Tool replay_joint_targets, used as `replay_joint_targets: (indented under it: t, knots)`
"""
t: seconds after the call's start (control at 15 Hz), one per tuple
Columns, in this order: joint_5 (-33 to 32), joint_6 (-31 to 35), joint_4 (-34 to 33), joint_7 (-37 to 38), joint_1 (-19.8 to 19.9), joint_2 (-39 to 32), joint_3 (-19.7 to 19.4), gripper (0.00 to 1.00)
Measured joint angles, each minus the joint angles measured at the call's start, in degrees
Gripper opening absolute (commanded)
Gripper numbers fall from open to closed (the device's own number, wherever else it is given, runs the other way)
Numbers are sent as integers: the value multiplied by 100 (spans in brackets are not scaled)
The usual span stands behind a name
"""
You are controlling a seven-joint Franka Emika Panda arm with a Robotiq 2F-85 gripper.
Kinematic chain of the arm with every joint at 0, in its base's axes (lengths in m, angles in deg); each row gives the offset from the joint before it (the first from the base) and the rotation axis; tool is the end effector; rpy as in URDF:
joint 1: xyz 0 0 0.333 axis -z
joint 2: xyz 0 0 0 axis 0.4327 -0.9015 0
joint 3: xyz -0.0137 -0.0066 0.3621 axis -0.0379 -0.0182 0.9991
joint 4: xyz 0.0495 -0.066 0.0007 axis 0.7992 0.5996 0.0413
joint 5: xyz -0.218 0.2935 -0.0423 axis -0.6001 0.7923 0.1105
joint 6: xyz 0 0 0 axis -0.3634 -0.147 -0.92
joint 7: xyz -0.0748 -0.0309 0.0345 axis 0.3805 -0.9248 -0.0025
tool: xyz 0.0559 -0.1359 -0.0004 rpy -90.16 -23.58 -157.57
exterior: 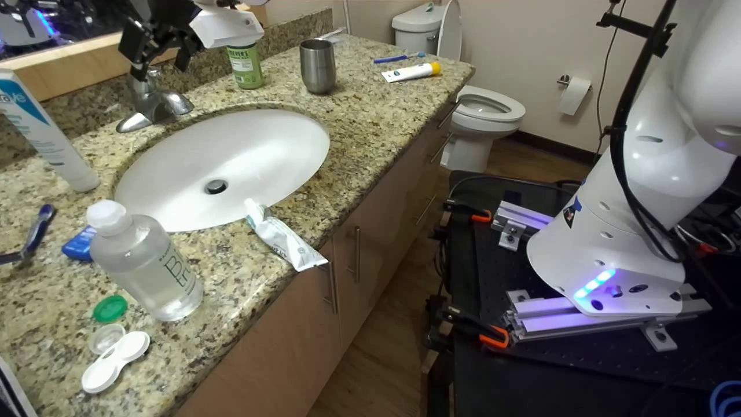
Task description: Open the faucet
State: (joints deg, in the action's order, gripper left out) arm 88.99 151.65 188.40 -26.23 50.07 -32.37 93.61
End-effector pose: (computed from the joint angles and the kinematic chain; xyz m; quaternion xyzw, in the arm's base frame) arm 0.6949 -0.1644 0.3371 -0.9474 0.0716 -0.3057 0.0624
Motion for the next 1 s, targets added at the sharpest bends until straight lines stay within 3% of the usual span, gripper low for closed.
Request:
replay_joint_targets:
  t: [0.33, 0.4, 1.0]
  knots:
    - [-1, 23, -115, 8, 1, -113, 2, 100]
    - [0, 33, -134, 8, 8, -117, 2, 81]
    - [2, 138, -264, -5, 34, -133, 16, 19]
